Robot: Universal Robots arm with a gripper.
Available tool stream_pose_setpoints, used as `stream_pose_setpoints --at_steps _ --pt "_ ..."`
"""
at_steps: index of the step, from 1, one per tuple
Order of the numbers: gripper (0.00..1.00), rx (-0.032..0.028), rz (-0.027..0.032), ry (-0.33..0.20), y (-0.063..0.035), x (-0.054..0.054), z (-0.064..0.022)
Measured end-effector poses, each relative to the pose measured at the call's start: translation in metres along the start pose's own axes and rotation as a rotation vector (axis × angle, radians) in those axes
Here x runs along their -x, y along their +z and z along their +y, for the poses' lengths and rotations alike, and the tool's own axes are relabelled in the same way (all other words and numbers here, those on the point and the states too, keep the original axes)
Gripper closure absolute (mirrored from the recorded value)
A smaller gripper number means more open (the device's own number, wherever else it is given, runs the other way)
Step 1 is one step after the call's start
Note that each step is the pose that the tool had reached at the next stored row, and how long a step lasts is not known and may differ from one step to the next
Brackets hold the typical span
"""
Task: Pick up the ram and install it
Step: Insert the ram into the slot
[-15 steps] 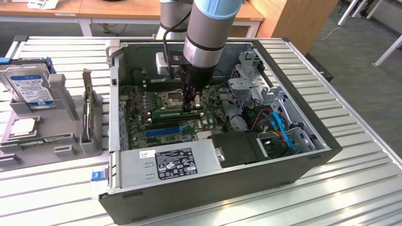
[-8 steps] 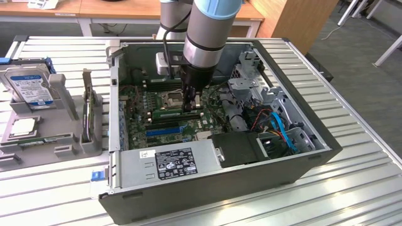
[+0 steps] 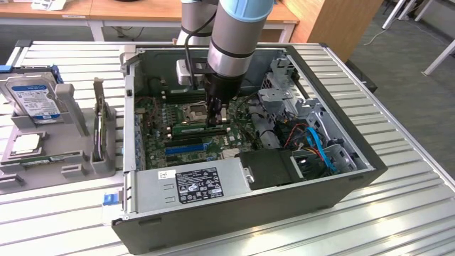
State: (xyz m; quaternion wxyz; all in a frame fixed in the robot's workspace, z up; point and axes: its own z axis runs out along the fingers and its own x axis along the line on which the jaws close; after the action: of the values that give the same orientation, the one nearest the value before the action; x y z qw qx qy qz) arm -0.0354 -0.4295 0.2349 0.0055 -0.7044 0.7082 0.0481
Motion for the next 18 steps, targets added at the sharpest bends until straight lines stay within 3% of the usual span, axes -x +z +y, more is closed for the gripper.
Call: stream_pose_setpoints --at_steps 18 --pt "0.88 0.0000 0.0002 0.001 0.0017 0.0009 -0.0001"
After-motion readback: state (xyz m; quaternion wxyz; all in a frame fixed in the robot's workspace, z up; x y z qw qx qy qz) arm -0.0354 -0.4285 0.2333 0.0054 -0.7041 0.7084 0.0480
